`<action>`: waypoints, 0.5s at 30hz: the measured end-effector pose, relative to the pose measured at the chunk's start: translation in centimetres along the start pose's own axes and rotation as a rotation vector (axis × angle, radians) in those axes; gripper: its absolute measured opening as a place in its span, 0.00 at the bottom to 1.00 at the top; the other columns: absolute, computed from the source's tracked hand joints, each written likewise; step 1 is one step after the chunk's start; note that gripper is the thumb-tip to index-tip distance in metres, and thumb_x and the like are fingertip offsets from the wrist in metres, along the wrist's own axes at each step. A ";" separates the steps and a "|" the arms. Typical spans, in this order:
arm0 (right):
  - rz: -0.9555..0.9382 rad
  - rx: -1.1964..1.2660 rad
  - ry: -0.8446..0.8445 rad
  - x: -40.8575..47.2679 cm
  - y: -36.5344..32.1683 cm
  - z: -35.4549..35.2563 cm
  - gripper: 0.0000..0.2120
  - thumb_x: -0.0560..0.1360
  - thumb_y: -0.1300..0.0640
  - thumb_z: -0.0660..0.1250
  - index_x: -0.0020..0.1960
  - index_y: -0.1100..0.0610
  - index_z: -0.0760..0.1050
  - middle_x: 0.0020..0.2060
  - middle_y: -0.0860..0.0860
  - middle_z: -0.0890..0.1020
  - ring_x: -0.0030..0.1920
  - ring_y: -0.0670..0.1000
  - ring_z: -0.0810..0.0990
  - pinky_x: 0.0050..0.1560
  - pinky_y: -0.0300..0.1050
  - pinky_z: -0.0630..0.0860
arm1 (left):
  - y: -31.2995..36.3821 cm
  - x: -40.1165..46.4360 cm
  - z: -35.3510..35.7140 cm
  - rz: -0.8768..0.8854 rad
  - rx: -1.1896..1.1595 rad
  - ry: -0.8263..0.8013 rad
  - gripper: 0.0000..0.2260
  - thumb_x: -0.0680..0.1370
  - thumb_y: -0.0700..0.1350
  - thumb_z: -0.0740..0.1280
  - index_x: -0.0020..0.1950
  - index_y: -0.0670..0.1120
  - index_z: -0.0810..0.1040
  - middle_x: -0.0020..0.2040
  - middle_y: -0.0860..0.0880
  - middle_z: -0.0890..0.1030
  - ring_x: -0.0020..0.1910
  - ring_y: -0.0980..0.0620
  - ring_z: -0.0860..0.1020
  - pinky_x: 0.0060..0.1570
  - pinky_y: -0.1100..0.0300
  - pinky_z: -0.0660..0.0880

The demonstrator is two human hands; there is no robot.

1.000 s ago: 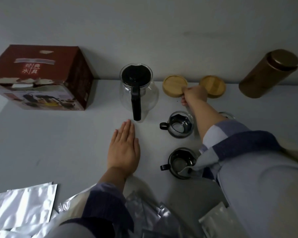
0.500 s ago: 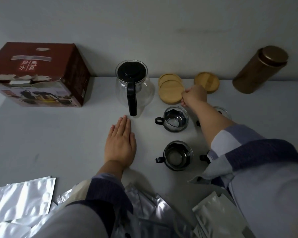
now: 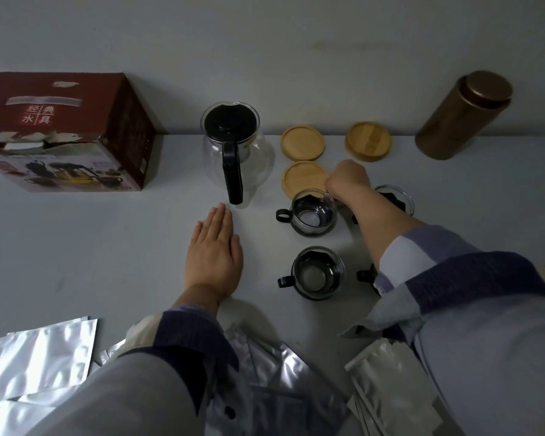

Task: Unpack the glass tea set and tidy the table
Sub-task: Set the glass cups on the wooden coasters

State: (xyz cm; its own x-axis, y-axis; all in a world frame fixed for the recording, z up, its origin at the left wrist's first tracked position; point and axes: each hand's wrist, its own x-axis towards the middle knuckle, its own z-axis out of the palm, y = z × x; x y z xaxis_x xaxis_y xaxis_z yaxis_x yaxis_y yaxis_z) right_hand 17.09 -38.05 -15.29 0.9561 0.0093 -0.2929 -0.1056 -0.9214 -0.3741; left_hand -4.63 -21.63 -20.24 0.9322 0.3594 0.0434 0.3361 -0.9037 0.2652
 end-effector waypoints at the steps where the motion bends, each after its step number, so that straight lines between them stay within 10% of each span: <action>1: 0.003 -0.006 0.002 -0.1 0.0 0.0 0.10 0.77 0.65 0.61 0.57 0.66 0.75 0.58 0.62 0.79 0.58 0.60 0.79 0.45 0.43 0.70 | 0.0 0.0 0.0 0.000 -0.002 0.000 0.26 0.80 0.52 0.44 0.78 0.44 0.54 0.78 0.49 0.53 0.77 0.53 0.48 0.75 0.57 0.43; 9: -0.024 0.079 0.054 -1.3 -0.4 -1.2 0.11 0.76 0.64 0.62 0.36 0.59 0.69 0.52 0.60 0.82 0.52 0.59 0.82 0.40 0.45 0.76 | -0.4 0.1 0.2 0.009 -0.019 0.002 0.26 0.81 0.51 0.46 0.78 0.44 0.55 0.78 0.48 0.53 0.77 0.53 0.49 0.76 0.57 0.44; 15: -0.095 0.199 0.099 -6.3 -0.5 -3.4 0.11 0.79 0.60 0.61 0.60 0.63 0.74 0.57 0.57 0.79 0.59 0.56 0.77 0.51 0.43 0.73 | -0.2 0.2 -0.1 0.008 -0.010 -0.033 0.24 0.82 0.50 0.47 0.78 0.43 0.52 0.79 0.47 0.51 0.78 0.52 0.48 0.76 0.55 0.44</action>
State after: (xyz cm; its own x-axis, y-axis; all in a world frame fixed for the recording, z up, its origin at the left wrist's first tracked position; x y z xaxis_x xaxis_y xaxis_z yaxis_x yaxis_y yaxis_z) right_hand 12.00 -39.01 -10.29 0.9854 0.0450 -0.1644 -0.0565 -0.8235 -0.5645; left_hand -4.52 -21.33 -20.23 0.9387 0.3444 0.0135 0.3277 -0.9040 0.2745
